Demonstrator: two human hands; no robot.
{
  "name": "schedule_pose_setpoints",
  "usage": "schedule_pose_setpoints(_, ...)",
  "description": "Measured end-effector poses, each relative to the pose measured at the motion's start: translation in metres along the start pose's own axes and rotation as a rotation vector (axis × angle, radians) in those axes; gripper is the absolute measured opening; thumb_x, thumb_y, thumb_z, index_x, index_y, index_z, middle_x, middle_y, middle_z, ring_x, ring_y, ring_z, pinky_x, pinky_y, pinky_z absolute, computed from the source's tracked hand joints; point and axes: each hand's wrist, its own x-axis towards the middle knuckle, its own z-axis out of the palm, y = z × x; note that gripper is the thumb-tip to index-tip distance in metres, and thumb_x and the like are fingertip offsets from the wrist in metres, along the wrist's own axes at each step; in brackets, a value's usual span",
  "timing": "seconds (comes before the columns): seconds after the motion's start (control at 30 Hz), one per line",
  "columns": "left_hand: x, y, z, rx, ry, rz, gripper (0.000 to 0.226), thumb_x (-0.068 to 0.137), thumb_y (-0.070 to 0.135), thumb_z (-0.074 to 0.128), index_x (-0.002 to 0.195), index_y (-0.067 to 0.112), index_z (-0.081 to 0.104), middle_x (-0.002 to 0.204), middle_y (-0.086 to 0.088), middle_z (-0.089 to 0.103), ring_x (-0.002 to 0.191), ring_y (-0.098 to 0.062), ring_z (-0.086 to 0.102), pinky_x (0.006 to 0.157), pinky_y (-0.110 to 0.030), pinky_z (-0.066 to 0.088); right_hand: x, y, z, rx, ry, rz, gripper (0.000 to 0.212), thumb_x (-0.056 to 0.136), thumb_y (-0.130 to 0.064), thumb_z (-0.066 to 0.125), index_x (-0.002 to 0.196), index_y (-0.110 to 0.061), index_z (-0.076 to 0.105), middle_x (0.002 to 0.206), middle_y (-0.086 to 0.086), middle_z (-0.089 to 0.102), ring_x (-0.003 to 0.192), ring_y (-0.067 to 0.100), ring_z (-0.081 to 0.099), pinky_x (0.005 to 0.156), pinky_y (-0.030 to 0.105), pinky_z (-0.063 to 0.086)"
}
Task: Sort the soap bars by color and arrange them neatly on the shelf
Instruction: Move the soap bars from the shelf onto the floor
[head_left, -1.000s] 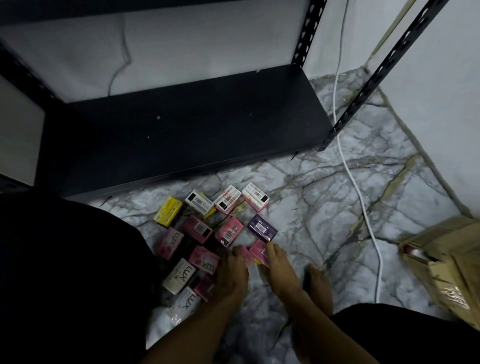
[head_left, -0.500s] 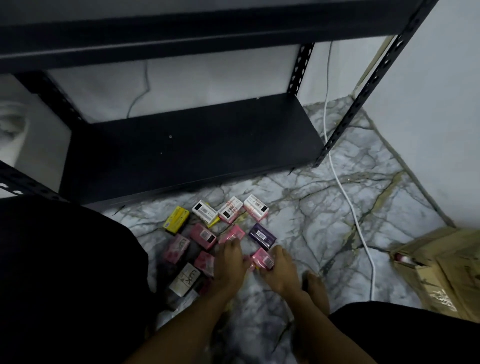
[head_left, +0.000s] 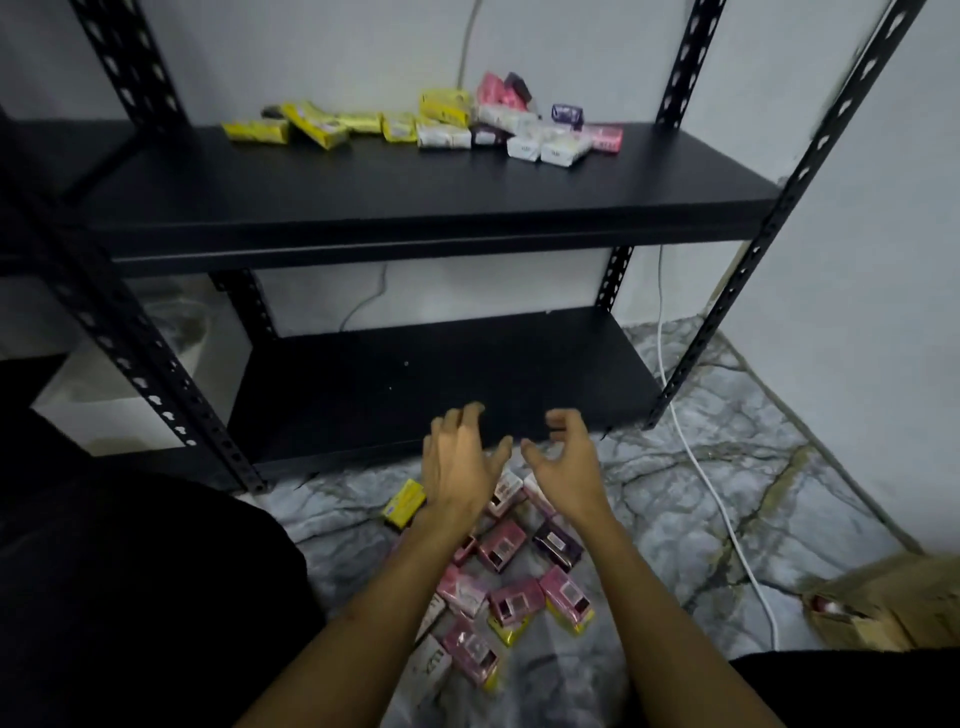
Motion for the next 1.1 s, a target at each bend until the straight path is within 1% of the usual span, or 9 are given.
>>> schedule_pose_setpoints(0.17, 0.054, 0.020, -0.084, -0.019, 0.178, 0.077, 0.054, 0.088, 0.050, 0.066, 0.131, 0.020, 0.056, 0.126, -0.007, 0.061, 0.117, -0.027, 0.053, 0.097, -0.041, 0.046, 0.032, -0.083, -0.023, -0.035, 0.015, -0.200, 0.041, 0.087, -0.027, 0.073, 0.118, -0.025, 0.047, 0.123, -0.005, 0.052, 0.111, 0.011, 0.052, 0.092, 0.029, 0.046)
schedule_pose_setpoints(0.3, 0.096, 0.023, -0.137, 0.003, 0.227, 0.153, 0.055, 0.088, 0.048, 0.067, 0.132, 0.019, 0.055, 0.129, -0.007, 0.058, 0.119, -0.027, 0.050, 0.097, -0.040, 0.044, 0.059, -0.135, -0.039, -0.100, 0.029, -0.299, 0.040, 0.089, -0.029, 0.070, 0.120, -0.022, 0.047, 0.127, -0.004, 0.051, 0.114, 0.013, 0.052, 0.093, 0.031, 0.046)
schedule_pose_setpoints(0.4, 0.127, 0.022, -0.169, 0.069, 0.258, 0.187, 0.054, 0.088, 0.050, 0.067, 0.130, 0.018, 0.057, 0.128, -0.006, 0.060, 0.117, -0.028, 0.049, 0.096, -0.040, 0.042, 0.081, -0.164, -0.043, -0.189, 0.022, -0.359, 0.038, 0.089, -0.031, 0.067, 0.119, -0.026, 0.044, 0.127, -0.005, 0.049, 0.115, 0.018, 0.050, 0.093, 0.039, 0.048)
schedule_pose_setpoints(0.47, 0.147, 0.019, -0.185, 0.104, 0.237, 0.197, 0.053, 0.089, 0.054, 0.064, 0.128, 0.019, 0.059, 0.128, -0.005, 0.060, 0.119, -0.028, 0.049, 0.097, -0.040, 0.042, 0.097, -0.179, -0.041, -0.267, -0.008, -0.399, 0.038, 0.090, -0.031, 0.066, 0.120, -0.025, 0.043, 0.126, -0.005, 0.047, 0.117, 0.020, 0.048, 0.096, 0.043, 0.046)
schedule_pose_setpoints(0.6, 0.184, 0.003, -0.205, 0.097, 0.098, 0.174, 0.053, 0.091, 0.059, 0.058, 0.128, 0.021, 0.060, 0.127, -0.004, 0.062, 0.122, -0.028, 0.046, 0.099, -0.041, 0.041, 0.130, -0.207, -0.028, -0.395, -0.006, -0.451, 0.039, 0.092, -0.033, 0.065, 0.123, -0.017, 0.048, 0.125, 0.003, 0.052, 0.120, 0.023, 0.046, 0.099, 0.044, 0.044)
schedule_pose_setpoints(0.77, 0.228, -0.025, -0.220, 0.189, 0.013, 0.146, 0.045, 0.097, 0.057, 0.048, 0.120, 0.022, 0.064, 0.123, -0.005, 0.063, 0.120, -0.029, 0.047, 0.098, -0.046, 0.039, 0.175, -0.224, -0.003, -0.604, -0.011, -0.455, 0.040, 0.098, -0.049, 0.050, 0.116, -0.014, 0.057, 0.120, 0.006, 0.059, 0.115, 0.028, 0.051, 0.095, 0.043, 0.041)
schedule_pose_setpoints(0.83, 0.246, -0.036, -0.222, 0.229, -0.015, 0.132, 0.044, 0.098, 0.057, 0.045, 0.124, 0.025, 0.062, 0.130, -0.005, 0.059, 0.124, -0.029, 0.045, 0.100, -0.047, 0.037, 0.193, -0.229, 0.007, -0.654, -0.063, -0.440, 0.043, 0.099, -0.052, 0.045, 0.119, -0.017, 0.058, 0.125, 0.005, 0.060, 0.116, 0.028, 0.052, 0.096, 0.043, 0.038)
schedule_pose_setpoints(0.97, 0.285, -0.045, -0.222, 0.248, -0.068, 0.066, 0.049, 0.096, 0.061, 0.046, 0.132, 0.030, 0.058, 0.140, -0.006, 0.051, 0.131, -0.030, 0.040, 0.105, -0.048, 0.032, 0.232, -0.242, 0.018, -0.668, -0.169, -0.355, 0.053, 0.096, -0.061, 0.045, 0.134, -0.025, 0.053, 0.138, 0.000, 0.055, 0.128, 0.025, 0.049, 0.111, 0.051, 0.032)
schedule_pose_setpoints(1.1, 0.322, -0.051, -0.215, 0.288, -0.041, 0.037, 0.064, 0.089, 0.069, 0.049, 0.139, 0.029, 0.052, 0.149, -0.008, 0.042, 0.141, -0.029, 0.031, 0.112, -0.050, 0.026, 0.274, -0.253, 0.030, -0.710, -0.248, -0.287, 0.065, 0.090, -0.071, 0.045, 0.141, -0.029, 0.046, 0.148, -0.003, 0.046, 0.136, 0.025, 0.041, 0.115, 0.060, 0.020)
